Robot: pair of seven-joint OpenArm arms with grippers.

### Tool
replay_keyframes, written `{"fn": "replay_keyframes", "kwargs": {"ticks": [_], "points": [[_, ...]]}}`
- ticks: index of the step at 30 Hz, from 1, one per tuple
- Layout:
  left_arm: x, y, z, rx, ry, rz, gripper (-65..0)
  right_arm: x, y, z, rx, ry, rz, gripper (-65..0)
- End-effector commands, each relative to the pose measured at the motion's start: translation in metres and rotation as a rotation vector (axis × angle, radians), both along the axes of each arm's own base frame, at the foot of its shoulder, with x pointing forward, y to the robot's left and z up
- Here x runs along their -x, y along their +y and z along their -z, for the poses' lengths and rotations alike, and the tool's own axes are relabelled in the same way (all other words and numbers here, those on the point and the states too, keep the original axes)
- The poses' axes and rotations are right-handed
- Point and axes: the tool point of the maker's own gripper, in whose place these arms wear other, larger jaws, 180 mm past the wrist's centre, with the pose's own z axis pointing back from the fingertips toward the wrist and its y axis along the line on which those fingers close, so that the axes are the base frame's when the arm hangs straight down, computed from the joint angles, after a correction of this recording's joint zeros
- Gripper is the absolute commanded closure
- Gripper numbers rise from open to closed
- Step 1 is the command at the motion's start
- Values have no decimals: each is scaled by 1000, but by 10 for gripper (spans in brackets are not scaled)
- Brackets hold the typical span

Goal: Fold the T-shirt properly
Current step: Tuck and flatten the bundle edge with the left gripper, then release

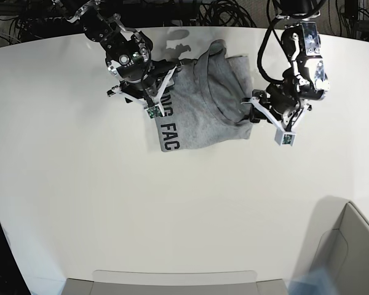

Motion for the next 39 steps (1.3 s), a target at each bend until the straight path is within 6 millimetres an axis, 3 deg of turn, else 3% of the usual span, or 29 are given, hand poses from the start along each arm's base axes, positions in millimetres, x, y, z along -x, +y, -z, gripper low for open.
{"fn": "replay_keyframes", "kwargs": {"ticks": [1,7,18,20,24,25,27,32,39], "points": [[-4,1,-7,-6,-28,5,-288,2,1,-1,0,11,-6,-293],[-3,-3,-5,-1,-22,15,-287,2,-1,0,4,12,-7,-293],[-3,-14,17,28,-6,27,-276,0,0,-1,1,8,-7,-293],[-3,-12,22,28,4,22,-231,0,0,-1,1,8,-7,-293],[0,-9,34,38,39,1,-7,0,0,-1,1,8,-7,-293],[-5,-10,36,38,46,8,0,0,0,-1,1,8,-7,-293],[-18,-7,30,38,27,1,0,1,0,-1,1,9,-7,-293],[-25,-5,25,34,8,-2,0,1,1,-1,0,9,-7,-293],[-53,3,2,31,-63,-28,0,1,1,-1,0,11,-7,-293]]}}
